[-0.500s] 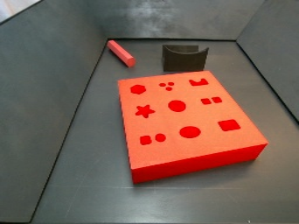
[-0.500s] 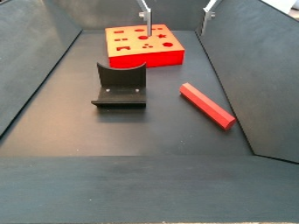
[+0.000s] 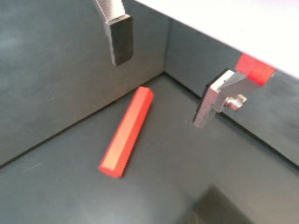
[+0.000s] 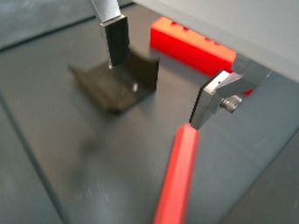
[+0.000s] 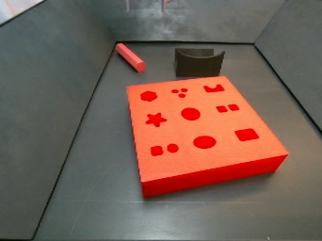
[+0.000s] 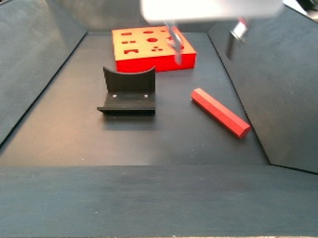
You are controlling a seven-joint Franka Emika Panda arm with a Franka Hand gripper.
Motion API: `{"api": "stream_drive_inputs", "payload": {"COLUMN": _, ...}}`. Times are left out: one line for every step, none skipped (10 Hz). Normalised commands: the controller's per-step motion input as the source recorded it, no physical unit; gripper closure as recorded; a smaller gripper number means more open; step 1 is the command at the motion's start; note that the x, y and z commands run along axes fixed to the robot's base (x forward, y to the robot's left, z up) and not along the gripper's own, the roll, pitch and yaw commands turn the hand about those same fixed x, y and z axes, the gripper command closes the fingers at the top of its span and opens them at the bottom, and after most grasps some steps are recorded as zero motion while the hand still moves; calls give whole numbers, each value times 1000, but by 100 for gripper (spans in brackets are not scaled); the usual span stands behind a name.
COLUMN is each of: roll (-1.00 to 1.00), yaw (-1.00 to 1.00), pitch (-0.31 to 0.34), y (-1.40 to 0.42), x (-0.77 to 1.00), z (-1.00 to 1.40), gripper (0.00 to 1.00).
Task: Pick up the hexagon object. Move up. Place the hexagon object on the fixture. Regrasp the hexagon object. Move to above the board. Insert the hexagon object.
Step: Pick up the hexagon object.
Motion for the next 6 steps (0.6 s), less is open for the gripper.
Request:
{"api": "stream_drive_inputs", "payload": {"roll": 216, "yaw": 371, "pitch": -127, "y": 111, "x": -700, "z": -911, "gripper": 0}}
{"api": "stream_drive_inputs", "payload": {"roll": 226, "yaw": 380, "pitch": -136, "y": 111, "x": -714, "z": -883, "gripper": 0}}
{"api": "stream_drive_inputs", "payload": {"roll": 236, "yaw": 371, "pitch": -140, "y": 120, "x": -697, "z": -860, "gripper": 0}}
{"api": "stream_drive_inputs", "payload": {"roll": 210, "yaw": 363, "pitch": -176, "y": 111, "x": -574, "z": -829, "gripper": 0}}
{"api": "stream_drive_inputs", "payload": {"roll": 134, "yaw": 337, "pitch": -201, "y": 111, "x": -351, "z": -840, "gripper": 0}}
{"api": "stream_drive_inputs", "payload": {"roll": 84, "yaw": 249, "pitch": -114, "y": 89, "x": 3, "z": -946, "gripper": 0}}
